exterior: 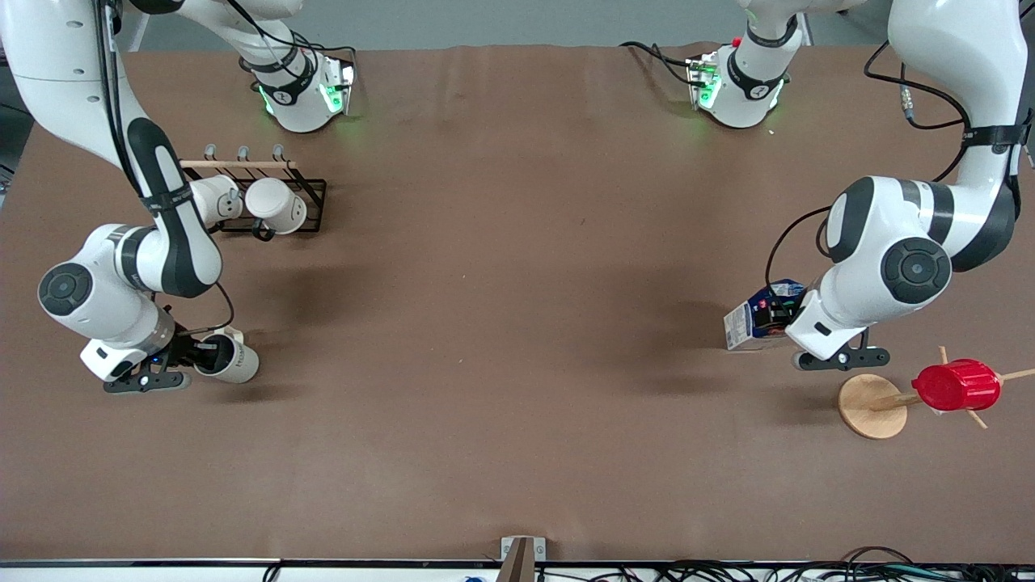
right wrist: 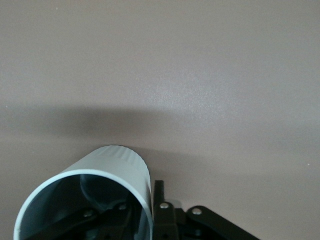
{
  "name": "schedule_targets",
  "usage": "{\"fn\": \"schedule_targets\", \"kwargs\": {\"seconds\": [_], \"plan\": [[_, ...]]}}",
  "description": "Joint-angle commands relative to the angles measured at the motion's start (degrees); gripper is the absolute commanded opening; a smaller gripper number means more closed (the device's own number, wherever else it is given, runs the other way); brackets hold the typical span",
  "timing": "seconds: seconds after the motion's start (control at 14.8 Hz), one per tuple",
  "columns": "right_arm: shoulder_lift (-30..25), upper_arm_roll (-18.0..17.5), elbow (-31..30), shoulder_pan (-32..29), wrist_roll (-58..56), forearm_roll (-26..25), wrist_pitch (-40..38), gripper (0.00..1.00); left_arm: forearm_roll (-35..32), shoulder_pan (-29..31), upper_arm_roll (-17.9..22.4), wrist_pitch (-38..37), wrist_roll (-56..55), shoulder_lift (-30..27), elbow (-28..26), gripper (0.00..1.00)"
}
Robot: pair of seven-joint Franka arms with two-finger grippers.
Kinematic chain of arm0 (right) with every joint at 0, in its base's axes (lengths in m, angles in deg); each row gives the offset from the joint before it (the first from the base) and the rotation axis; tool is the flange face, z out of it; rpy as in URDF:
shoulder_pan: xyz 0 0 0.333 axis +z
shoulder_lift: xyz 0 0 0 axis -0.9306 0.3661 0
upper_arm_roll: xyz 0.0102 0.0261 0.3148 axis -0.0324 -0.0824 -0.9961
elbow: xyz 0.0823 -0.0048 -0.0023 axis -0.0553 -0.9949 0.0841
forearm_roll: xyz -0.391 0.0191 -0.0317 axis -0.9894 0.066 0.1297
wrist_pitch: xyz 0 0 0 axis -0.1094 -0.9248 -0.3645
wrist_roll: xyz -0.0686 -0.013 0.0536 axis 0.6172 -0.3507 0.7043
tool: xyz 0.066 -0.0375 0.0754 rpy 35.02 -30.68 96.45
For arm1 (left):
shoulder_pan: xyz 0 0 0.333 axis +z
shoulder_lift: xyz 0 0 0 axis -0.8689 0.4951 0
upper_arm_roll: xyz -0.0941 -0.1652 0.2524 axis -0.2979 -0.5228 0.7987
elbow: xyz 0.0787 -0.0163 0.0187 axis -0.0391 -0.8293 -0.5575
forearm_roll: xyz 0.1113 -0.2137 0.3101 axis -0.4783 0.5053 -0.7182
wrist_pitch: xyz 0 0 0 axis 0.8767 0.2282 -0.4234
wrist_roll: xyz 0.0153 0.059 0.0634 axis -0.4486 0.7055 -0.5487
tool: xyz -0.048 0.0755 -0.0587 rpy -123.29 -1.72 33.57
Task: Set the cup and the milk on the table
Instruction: 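Close the right gripper on the mug while the left gripper grasps the milk, then carry the mug to mid-table with the right gripper while the left lifts the milk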
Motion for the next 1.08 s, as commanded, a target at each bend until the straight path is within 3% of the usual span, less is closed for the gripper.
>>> {"fn": "schedule_targets", "kwargs": {"seconds": [0.0, 0.2, 0.34, 0.41, 0.54, 0.61, 0.81, 1.02], "plan": [[-0.1, -0.5, 1.7, -0.4, 0.1, 1.1, -1.7, 0.00, 1.5, 0.4, -0.3, 0.9, 0.6, -2.2, -3.6, 0.98], [-2.3, -1.6, 10.0, 1.4, 4.5, 1.1, -19.2, 0.00, 1.5, 0.4, -0.3, 0.9, 0.6, -2.3, -4.1, 0.98], [-3.1, -4.3, 15.3, 3.3, 10.8, 0.5, -28.1, 0.00, 1.5, 0.9, -0.3, 0.9, 0.6, -2.2, -4.1, 0.95], [-3.1, -6.7, 17.3, 3.3, 13.5, 0.5, -30.1, 0.00, 1.5, 1.1, -0.3, 0.9, 0.7, -2.2, -4.1, 0.81], [-3.1, -11.5, 19.0, 4.0, 19.9, 0.4, -32.0, 0.00, 1.5, 1.1, -0.3, 0.9, 1.0, -2.2, -3.9, 0.42], [-3.1, -13.7, 19.3, 5.2, 24.5, 0.0, -31.7, 0.00, 1.5, 1.1, -0.3, 0.9, 1.0, -2.2, -3.7, 0.29], [-2.4, -16.4, 20.8, 11.2, 39.8, -4.4, -31.0, 0.00, 1.4, 1.1, -0.3, 0.9, 2.0, -2.2, -3.0, 0.14], [0.5, -17.1, 22.9, 19.1, 51.1, -4.8, -30.0, 0.00, 1.4, 1.0, -0.2, 0.1, 3.4, -2.2, -0.9, 0.10]]}}
